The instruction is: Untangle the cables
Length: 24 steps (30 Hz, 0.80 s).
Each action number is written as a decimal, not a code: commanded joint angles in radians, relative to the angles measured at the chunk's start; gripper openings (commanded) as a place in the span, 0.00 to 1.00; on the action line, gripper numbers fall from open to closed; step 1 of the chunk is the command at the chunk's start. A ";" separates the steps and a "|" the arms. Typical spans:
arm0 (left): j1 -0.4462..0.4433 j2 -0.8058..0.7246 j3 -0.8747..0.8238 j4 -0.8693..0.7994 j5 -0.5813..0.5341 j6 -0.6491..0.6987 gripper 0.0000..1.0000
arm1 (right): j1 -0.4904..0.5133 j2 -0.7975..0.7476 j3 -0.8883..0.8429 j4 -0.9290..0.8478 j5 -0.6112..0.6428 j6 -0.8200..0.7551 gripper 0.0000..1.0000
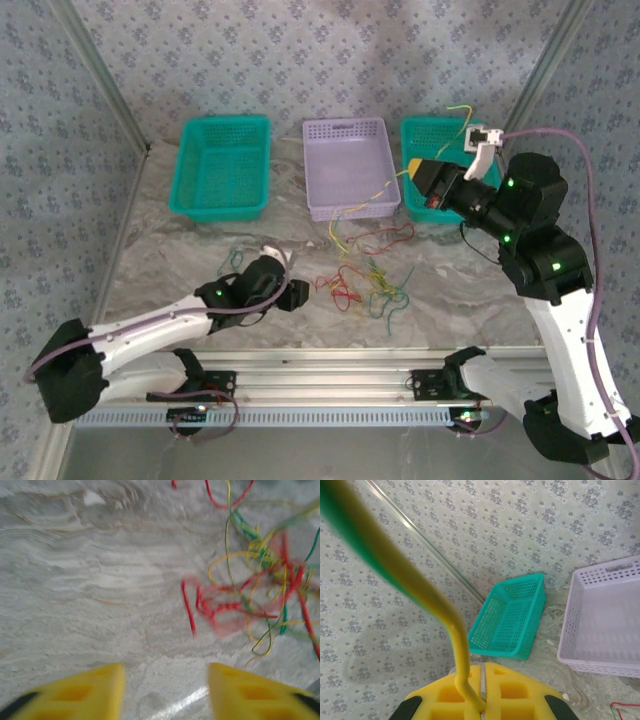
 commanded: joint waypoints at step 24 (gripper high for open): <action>-0.036 0.205 0.028 0.242 0.283 -0.008 0.74 | -0.048 0.079 0.018 -0.067 0.070 -0.050 0.00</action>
